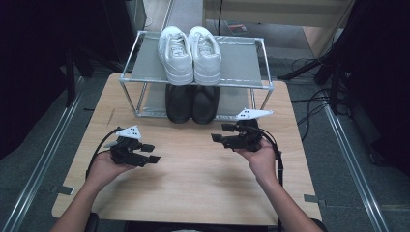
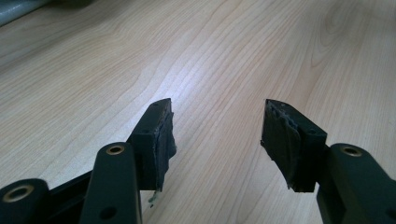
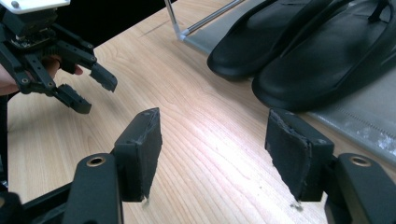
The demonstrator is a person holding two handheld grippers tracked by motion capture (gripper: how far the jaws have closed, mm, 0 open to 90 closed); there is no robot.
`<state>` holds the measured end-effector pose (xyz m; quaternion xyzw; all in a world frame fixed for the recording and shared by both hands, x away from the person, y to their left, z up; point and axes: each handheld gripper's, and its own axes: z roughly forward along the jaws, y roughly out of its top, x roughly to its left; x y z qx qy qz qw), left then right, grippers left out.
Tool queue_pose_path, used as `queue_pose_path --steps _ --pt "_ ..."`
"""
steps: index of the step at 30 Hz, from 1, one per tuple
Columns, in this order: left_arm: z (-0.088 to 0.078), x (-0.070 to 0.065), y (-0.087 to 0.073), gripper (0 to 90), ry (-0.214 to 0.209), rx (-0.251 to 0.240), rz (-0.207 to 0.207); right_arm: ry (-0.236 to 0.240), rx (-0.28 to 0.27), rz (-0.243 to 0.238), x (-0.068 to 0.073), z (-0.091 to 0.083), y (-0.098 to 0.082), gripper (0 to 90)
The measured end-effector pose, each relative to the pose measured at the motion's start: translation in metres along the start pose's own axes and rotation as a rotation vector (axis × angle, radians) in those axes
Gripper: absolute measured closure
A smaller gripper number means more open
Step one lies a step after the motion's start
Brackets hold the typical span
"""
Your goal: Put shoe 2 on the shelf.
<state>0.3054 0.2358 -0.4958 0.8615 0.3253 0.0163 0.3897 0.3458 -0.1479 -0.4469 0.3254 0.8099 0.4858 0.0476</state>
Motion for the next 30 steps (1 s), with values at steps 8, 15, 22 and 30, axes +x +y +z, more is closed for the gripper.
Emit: queue_pose_path --steps 8,15,22,30 --pt "0.001 -0.001 0.0 43.5 -0.001 -0.002 0.002 0.014 0.002 0.021 -0.001 -0.002 -0.022 37.3" --pt "0.002 -0.002 0.0 43.4 -0.003 0.003 0.01 0.005 -0.008 0.023 -0.002 -0.01 -0.033 36.9" --pt "0.003 -0.003 0.001 43.1 -0.004 0.009 0.021 0.001 -0.01 0.017 -0.001 -0.012 -0.039 36.4" --pt "0.002 -0.005 0.001 41.6 -0.01 -0.008 0.02 -0.012 -0.002 -0.009 0.0 -0.011 -0.044 36.3"
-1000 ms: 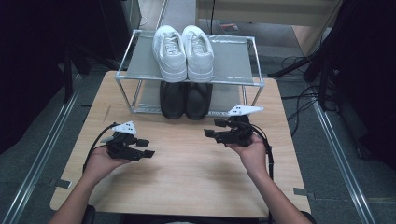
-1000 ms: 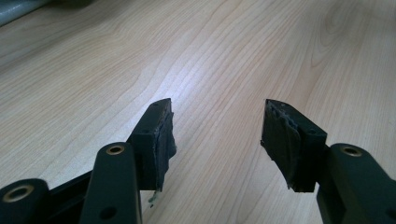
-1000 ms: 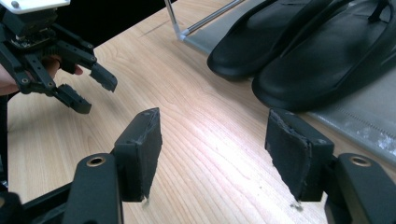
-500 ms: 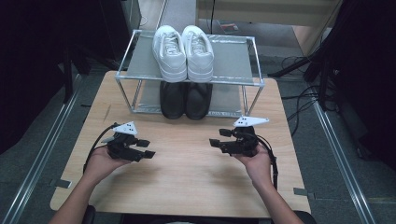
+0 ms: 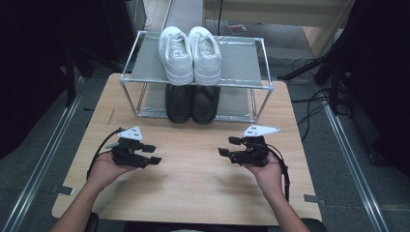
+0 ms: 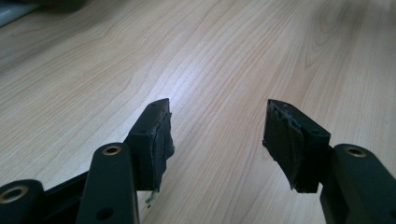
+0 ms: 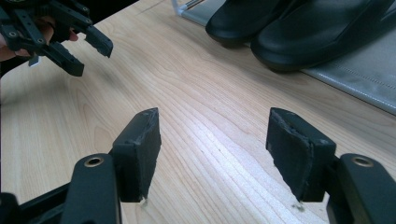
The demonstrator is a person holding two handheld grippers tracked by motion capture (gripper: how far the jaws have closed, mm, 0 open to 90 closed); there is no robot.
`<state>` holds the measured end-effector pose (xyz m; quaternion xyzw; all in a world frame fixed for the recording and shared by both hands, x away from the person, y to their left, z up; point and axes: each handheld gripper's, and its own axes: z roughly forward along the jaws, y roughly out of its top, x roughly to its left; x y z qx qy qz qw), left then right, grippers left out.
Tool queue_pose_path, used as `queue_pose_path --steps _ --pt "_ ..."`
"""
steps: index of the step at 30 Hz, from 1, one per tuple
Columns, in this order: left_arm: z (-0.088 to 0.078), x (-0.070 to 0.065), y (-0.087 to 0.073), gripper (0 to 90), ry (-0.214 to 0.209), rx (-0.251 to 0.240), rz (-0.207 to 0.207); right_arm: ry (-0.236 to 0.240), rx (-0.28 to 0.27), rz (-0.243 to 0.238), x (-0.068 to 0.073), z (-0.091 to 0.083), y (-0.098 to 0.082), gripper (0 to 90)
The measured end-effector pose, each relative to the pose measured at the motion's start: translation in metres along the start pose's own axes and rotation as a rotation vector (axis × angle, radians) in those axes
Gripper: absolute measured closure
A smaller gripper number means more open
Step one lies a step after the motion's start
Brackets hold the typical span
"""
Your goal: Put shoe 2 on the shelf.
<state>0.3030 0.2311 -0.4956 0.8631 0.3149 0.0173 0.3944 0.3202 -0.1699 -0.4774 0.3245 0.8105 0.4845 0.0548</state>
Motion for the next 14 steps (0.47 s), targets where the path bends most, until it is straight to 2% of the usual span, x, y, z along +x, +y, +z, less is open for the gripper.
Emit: queue_pose_path --steps 7,14 --pt "0.0007 -0.0007 0.0006 40.0 0.001 -0.004 0.0 0.001 0.018 0.016 -0.003 0.0053 -0.0044 36.3" --pt "0.0016 -0.0002 0.0007 37.6 -0.006 -0.012 -0.005 0.004 0.009 0.017 -0.0041 0.0052 -0.0045 35.9"
